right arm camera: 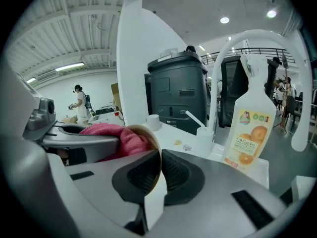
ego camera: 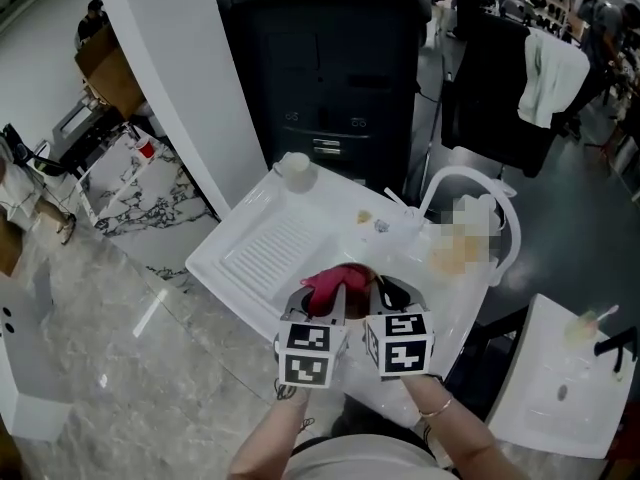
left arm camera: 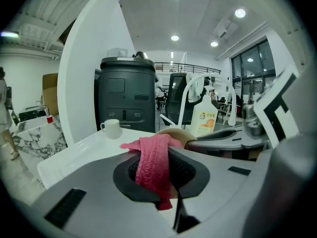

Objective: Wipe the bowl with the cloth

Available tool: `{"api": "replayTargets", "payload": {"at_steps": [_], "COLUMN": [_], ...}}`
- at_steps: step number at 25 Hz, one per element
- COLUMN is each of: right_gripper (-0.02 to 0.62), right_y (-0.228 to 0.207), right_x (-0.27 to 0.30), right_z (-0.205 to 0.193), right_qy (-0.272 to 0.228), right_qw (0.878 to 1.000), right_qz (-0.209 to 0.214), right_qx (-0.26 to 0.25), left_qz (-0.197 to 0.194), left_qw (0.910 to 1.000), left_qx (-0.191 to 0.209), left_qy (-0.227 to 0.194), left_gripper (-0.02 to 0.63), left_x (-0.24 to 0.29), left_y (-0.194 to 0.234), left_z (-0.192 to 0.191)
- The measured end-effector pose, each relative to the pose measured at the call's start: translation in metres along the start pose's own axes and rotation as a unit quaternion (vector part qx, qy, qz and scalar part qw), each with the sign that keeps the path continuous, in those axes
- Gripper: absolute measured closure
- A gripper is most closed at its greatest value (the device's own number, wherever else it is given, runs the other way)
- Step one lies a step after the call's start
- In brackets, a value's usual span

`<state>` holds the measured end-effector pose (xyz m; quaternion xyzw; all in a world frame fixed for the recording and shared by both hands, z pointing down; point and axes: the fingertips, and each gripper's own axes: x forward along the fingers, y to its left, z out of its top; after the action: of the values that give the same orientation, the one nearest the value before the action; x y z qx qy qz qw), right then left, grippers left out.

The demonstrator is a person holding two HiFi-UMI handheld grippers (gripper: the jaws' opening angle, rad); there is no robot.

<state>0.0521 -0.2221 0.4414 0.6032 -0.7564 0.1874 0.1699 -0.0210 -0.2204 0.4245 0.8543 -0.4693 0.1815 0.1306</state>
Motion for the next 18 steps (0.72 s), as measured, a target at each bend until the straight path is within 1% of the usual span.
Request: {"api": "replayTargets", "payload": {"at_steps": [6, 9, 11, 15, 18], "right_gripper": [0.575, 0.575, 0.577, 0.578, 0.577], "right_y": [-0.008, -0.008, -0.004, 0.012, 0.021], "right_x": [0.008, 0.011, 0.011, 0.007, 0.002], "right_z": [-0.001, -0.002, -0.001, 0.002, 0.005], "right_qy": [0.006, 0.008, 0.007, 0.000, -0.004], "right_qw": [1.000, 0.999, 0.999, 0.999, 0.999], "right_qz": [0.001, 0.003, 0.010, 0.031, 0.043], "right_qx": [0.024, 0.031, 0.029, 0.024, 0.018], "left_qz": [0.017, 0.022, 0.004, -0.048, -0.063], "left_qw": [0.9991, 0.9986, 0.9989, 0.9981, 0.9973], "left_qx": [-0.036, -0.045, -0.042, -0.039, -0.036], "left_qy": [-0.011, -0.020, -0.021, 0.004, 0.017], "left_gripper": [0.555, 0.555, 0.555, 0.556, 0.557], "left_x": [-0.018, -0.031, -0.035, -0.026, -0.016], "left_y": [0.012, 0.015, 0.009, -0.011, -0.018], "left_z": [-0.003, -0.002, -0.003, -0.013, -0.019]}}
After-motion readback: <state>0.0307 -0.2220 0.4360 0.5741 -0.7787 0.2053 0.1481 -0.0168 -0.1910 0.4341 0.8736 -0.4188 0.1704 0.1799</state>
